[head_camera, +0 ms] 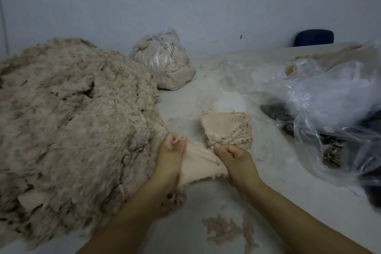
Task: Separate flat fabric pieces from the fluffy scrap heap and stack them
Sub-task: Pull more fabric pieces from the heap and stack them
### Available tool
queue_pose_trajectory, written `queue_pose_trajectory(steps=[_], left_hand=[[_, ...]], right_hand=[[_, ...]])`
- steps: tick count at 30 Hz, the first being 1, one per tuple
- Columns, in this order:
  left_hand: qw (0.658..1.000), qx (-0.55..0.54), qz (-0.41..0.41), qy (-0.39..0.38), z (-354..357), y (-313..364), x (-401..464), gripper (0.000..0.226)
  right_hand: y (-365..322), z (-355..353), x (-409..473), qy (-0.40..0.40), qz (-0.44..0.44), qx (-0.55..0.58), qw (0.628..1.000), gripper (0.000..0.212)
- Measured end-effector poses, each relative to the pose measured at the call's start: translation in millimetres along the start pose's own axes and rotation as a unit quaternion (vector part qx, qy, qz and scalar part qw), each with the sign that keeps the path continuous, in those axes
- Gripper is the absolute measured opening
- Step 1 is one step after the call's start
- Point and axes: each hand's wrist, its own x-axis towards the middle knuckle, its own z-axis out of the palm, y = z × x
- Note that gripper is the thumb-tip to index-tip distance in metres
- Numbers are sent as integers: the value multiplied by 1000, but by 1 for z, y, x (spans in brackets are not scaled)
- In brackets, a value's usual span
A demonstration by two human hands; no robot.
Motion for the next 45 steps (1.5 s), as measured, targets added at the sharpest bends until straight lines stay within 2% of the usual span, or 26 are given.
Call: queue_pose_trajectory(steps=[4, 6, 8, 10, 12, 13, 15, 17, 19, 20, 22, 24, 25, 28, 31, 34, 35, 36, 38, 39, 41, 43, 45], left_hand=[[997, 40, 61, 16, -12, 16, 12, 23], [992, 85, 89, -1, -13, 21, 15, 17], [983, 140, 112, -35, -4, 25, 15, 20], [980, 143, 116, -80, 10, 28, 14, 27], [981, 118, 117, -102, 23, 33, 17, 31], [982, 109, 123, -93, 28, 35, 22, 30], [981, 119, 147, -54, 37, 40, 37, 28], [978, 138, 155, -31, 46, 43, 54, 27], [980, 148, 127, -35, 55, 41, 72, 20], [982, 155, 98, -38, 56, 38, 78, 19], [983, 175, 39, -43, 52, 27, 82, 34], [974, 220, 32, -44, 35, 10, 78, 40], [962, 263, 50, -46, 22, 2, 74, 36], [892, 419, 124, -113, -22, -11, 56, 12], [821, 505, 189, -187, -56, -7, 35, 14], [774, 587, 184, -151, -76, -3, 18, 14], [766, 606, 161, -142, -79, -4, 14, 13], [763, 616, 139, -135, -81, -5, 10, 12], [792, 589, 111, -112, -79, -9, 6, 13], [817, 559, 101, -100, -78, -11, 5, 13], [849, 512, 90, -99, -78, -12, 0, 10], [860, 488, 107, -101, -85, -16, -4, 8], [871, 465, 134, -83, -98, -21, -8, 5]], right_hand=[[13, -23, 11, 82, -21, -117, 990, 41], [11, -22, 8, 64, 1, -135, 989, 45], [8, -11, 4, -17, 86, -64, 994, 57], [4, 0, 3, -118, 179, 76, 974, 65], [-3, 4, 5, -175, 173, 207, 947, 50], [-7, 2, 10, -162, 141, 266, 940, 39], [-17, -4, 26, -67, 69, 315, 944, 29], [-29, -12, 46, 38, 7, 232, 972, 25], [-37, -22, 69, 101, -19, 111, 989, 27], [-39, -25, 79, 130, -22, 63, 989, 32], [-34, -34, 92, 206, -8, -28, 978, 43], [-23, -42, 89, 270, -14, -73, 960, 38], [-14, -43, 82, 269, -31, -81, 959, 33], [16, -34, 52, 176, -61, -116, 976, 20], [31, -17, 20, 36, -70, -182, 980, 17], [28, 2, 3, -97, -83, -262, 957, 7], [24, 10, -1, -132, -73, -285, 946, 13], [22, 20, -3, -155, -60, -317, 934, 30], [19, 43, -5, -167, -45, -406, 897, 53], [18, 54, -7, -168, -52, -443, 879, 51], [17, 67, -10, -177, -88, -480, 855, 27], [15, 57, -7, -166, -75, -437, 881, 11], [12, 32, -4, -143, -38, -388, 910, 21]])
